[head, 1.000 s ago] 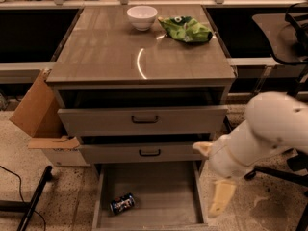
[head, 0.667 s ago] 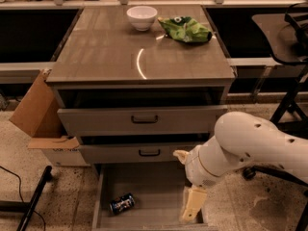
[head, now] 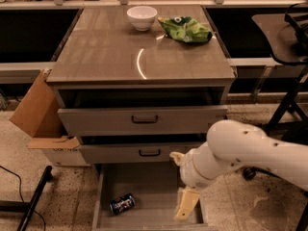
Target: Pick pepsi can from bottom drawer and place on counter
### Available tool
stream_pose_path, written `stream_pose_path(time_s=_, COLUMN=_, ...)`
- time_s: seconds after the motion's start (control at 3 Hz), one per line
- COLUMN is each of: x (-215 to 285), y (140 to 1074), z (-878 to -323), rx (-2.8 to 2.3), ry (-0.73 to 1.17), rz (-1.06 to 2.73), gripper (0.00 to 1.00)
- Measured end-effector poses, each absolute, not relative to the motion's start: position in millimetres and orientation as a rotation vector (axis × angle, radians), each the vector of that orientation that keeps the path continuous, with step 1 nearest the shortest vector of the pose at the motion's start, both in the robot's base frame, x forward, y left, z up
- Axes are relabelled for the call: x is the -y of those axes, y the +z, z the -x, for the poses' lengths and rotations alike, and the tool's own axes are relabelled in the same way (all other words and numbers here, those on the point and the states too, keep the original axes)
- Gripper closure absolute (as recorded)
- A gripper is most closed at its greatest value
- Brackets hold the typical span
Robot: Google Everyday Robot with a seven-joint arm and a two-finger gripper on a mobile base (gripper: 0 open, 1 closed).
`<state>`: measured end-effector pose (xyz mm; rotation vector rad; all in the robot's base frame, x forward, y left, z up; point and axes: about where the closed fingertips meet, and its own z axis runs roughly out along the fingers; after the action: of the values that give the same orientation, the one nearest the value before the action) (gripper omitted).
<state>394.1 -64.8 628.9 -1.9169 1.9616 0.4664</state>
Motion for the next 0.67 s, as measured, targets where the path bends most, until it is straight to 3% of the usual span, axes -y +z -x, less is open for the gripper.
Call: stream_pose_path(time_s=0.67, x=1.6, y=496.8, z=-433.9, rx=-1.864, ry=0.537, rz=1.875, gripper=0.00)
